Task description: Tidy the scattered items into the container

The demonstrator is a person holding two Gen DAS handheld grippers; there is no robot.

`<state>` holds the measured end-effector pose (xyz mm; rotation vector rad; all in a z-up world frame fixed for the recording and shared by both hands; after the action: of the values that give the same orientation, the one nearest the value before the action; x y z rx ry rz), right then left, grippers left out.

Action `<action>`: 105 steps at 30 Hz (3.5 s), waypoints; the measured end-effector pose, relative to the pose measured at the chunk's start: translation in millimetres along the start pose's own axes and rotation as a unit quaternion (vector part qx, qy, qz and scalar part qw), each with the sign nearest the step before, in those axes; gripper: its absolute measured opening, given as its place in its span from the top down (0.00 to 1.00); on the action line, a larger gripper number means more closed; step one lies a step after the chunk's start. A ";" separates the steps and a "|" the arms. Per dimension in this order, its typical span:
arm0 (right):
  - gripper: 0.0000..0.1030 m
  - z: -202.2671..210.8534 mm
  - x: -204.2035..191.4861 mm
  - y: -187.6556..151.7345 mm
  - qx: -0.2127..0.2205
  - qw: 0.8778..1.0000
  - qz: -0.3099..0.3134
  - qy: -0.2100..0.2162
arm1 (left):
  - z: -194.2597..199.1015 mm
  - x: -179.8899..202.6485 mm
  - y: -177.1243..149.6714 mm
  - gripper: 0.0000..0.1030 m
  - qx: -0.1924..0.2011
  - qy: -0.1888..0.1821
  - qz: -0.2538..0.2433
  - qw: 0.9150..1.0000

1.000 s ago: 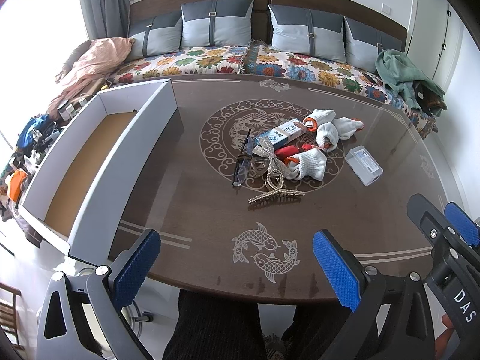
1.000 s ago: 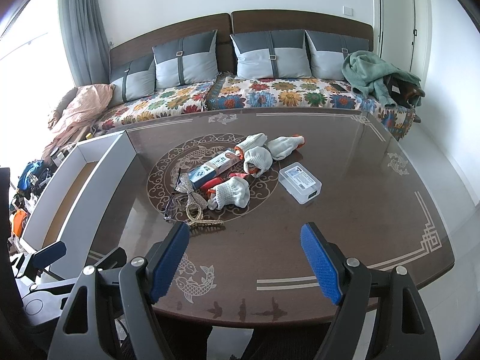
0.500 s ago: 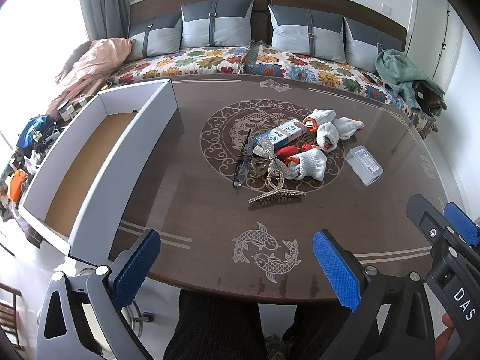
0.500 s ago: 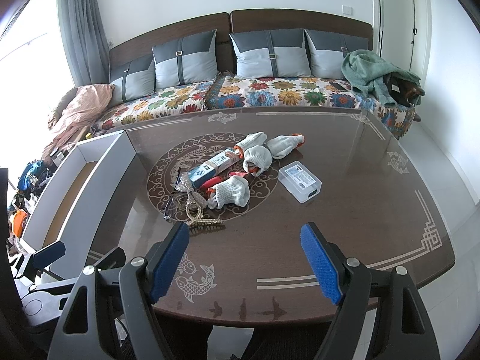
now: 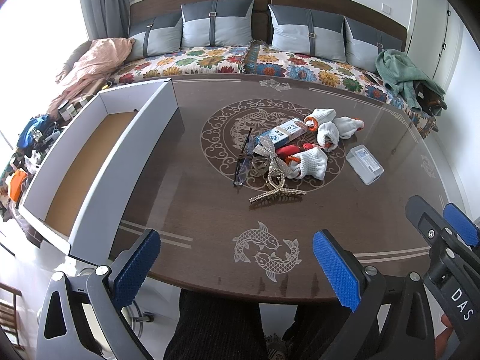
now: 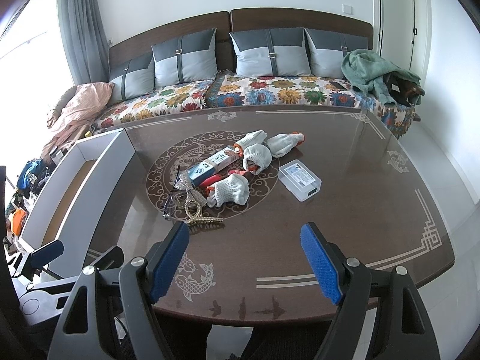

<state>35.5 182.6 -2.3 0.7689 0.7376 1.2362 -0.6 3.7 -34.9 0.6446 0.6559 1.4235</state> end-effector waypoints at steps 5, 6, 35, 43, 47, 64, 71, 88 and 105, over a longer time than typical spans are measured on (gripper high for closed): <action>0.24 -0.1 0.7 -0.2 0.000 1.000 0.001 -0.002 | 0.6 0.4 -0.4 0.00 0.001 0.001 0.000 1.000; 0.24 0.2 0.6 -0.1 0.000 1.000 0.001 -0.002 | 0.9 0.5 -0.5 0.00 0.002 0.001 0.000 1.000; 0.24 -89.2 81.1 -131.5 -0.064 0.991 -0.101 -0.068 | -133.0 0.1 -91.7 0.00 -0.049 -0.006 -0.059 0.997; 0.24 -107.5 78.0 -142.2 -0.090 0.990 -0.077 -0.070 | -163.2 3.9 -100.7 0.00 -0.074 -0.013 -0.058 0.995; 0.24 -113.5 78.4 -147.4 -0.106 0.989 -0.074 -0.072 | -165.5 0.2 -101.1 0.00 -0.074 -0.024 -0.041 0.996; 0.23 -127.2 76.1 -150.5 -0.098 0.990 -0.074 -0.068 | -167.6 -4.2 -106.5 0.00 -0.097 -0.036 -0.016 0.995; 0.23 -128.1 75.4 -150.5 -0.098 0.991 -0.068 -0.067 | -166.8 -3.4 -107.9 0.00 -0.093 -0.036 -0.017 0.995; 0.23 -132.4 66.9 -153.3 -0.107 0.990 -0.033 -0.091 | -166.9 -3.8 -107.6 0.00 -0.087 -0.042 -0.020 0.995; 0.23 -131.8 65.5 -153.8 -0.106 0.989 -0.028 -0.094 | -167.1 -3.0 -108.2 0.00 -0.087 -0.043 -0.021 0.995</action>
<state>19.1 237.1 -207.3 0.6736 0.4622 1.1517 -52.6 -2.1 -227.0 0.5477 0.4694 1.3883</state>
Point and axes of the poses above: each gripper's, at about its wrist camera, not at the fingertips, and z roughly against the way its jaws point, x to its right, y to its top, the point moved 3 cm from there along -z, roughly the way its jaws point, and after that the axes turned 13 degrees about x, right-handed, at the moved point
